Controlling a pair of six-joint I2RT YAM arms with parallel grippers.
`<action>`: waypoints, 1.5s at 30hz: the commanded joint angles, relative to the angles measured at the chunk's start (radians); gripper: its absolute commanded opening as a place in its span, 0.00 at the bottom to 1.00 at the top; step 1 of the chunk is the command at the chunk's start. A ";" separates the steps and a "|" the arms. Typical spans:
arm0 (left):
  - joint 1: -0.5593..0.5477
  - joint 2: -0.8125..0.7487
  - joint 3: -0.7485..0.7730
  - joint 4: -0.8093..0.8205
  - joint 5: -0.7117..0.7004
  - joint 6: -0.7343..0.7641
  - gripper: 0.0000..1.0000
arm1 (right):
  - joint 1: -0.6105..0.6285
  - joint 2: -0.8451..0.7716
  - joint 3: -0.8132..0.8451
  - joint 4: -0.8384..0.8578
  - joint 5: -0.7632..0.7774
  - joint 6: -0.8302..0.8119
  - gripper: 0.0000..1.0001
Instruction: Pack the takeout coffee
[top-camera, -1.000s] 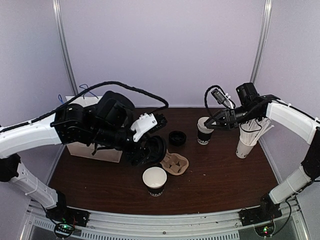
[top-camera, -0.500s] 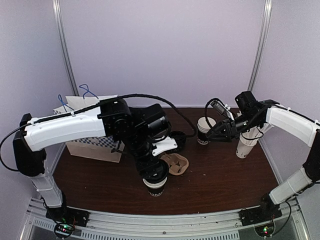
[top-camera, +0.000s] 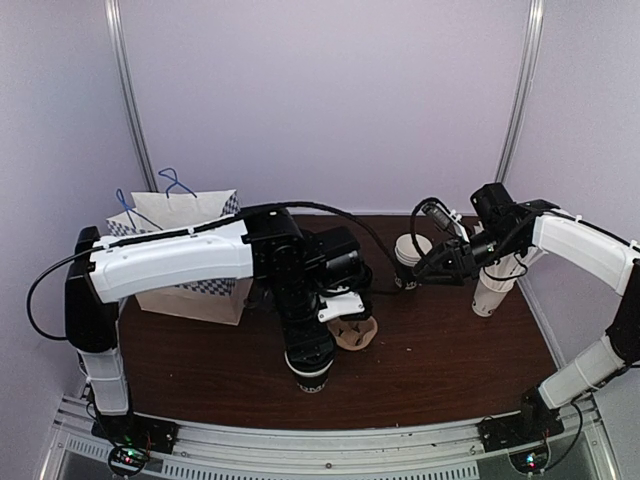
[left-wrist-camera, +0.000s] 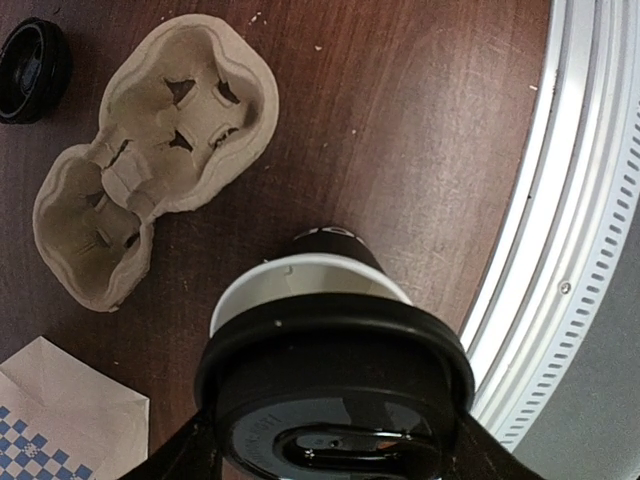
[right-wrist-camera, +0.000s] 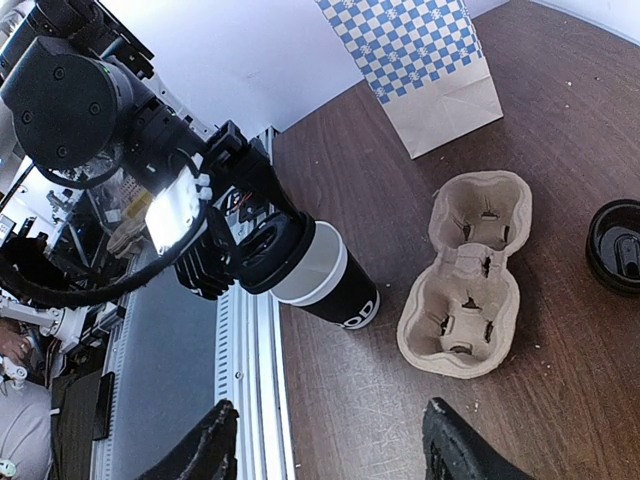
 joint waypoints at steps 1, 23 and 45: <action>-0.003 0.022 0.047 -0.026 -0.030 0.036 0.67 | 0.006 -0.006 -0.012 -0.012 -0.008 -0.021 0.63; -0.004 0.100 0.094 -0.079 -0.036 0.051 0.68 | 0.006 -0.004 -0.017 -0.024 -0.014 -0.038 0.62; -0.003 0.141 0.104 -0.104 -0.046 0.058 0.69 | 0.006 -0.002 -0.020 -0.030 -0.019 -0.045 0.62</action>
